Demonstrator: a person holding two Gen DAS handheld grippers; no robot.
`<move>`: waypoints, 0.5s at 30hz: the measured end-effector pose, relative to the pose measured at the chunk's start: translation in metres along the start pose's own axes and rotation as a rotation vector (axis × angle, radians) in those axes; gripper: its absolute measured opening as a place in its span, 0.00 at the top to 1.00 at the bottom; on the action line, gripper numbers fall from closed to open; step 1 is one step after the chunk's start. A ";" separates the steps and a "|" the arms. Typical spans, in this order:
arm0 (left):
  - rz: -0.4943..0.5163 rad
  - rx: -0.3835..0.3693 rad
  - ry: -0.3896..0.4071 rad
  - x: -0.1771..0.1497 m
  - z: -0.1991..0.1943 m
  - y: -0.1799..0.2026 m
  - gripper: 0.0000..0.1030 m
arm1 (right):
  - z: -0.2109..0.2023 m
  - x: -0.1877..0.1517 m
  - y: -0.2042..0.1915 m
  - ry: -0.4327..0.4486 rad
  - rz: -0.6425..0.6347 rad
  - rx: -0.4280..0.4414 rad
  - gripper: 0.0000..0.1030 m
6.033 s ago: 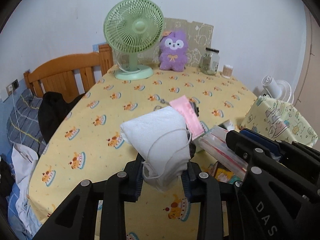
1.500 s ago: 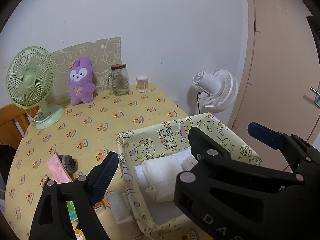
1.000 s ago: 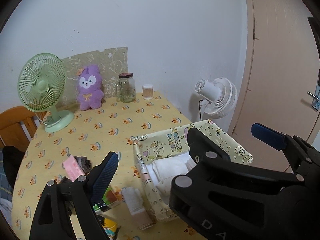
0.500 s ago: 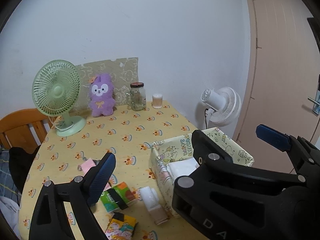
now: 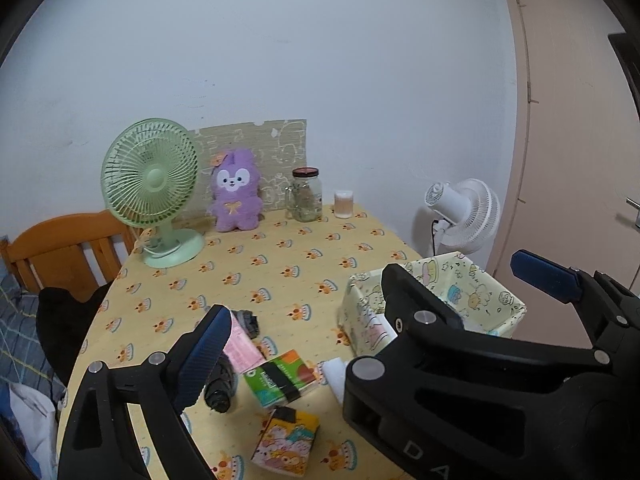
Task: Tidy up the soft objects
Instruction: 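Lift both grippers out of the box and move back over the table items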
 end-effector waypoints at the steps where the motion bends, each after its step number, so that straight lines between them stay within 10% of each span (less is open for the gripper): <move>1: -0.002 0.002 0.000 -0.001 -0.001 -0.001 0.07 | 0.000 -0.001 -0.003 0.000 0.001 0.003 0.05; 15: -0.033 0.035 -0.044 -0.031 0.008 -0.031 0.08 | 0.016 -0.027 -0.034 -0.048 -0.007 0.039 0.05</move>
Point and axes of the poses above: each gripper's, at about its wrist camera, not at the fingertips, and z roughly the way its jaws point, y to its right, x to its top, the point moved 4 cm from there along z, roughly the way its jaws point, and after that the axes turned 1 degree about x, right-handed, at the moved point
